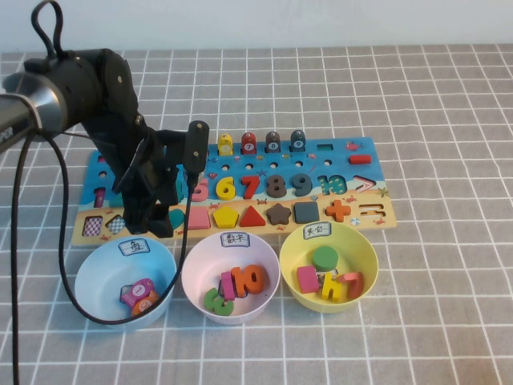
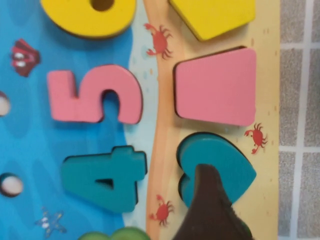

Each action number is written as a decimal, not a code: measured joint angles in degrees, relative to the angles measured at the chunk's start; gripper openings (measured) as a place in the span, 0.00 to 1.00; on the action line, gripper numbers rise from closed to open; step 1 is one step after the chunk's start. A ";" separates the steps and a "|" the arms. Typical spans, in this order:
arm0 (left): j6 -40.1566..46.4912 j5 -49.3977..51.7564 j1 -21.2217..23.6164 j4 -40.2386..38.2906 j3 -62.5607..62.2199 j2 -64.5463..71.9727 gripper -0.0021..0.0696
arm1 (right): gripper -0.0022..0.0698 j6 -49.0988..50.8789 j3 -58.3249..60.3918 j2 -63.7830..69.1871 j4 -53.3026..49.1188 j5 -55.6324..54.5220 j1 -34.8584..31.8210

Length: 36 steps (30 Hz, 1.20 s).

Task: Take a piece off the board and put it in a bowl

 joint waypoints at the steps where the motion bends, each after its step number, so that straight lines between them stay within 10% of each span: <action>1: 0.00 -0.03 0.00 0.00 0.00 0.32 0.60 | 0.01 0.00 0.00 0.00 0.00 0.00 0.00; 36: 0.27 -4.33 0.00 2.34 -0.04 2.93 0.60 | 0.01 0.00 0.00 0.00 0.00 0.00 0.00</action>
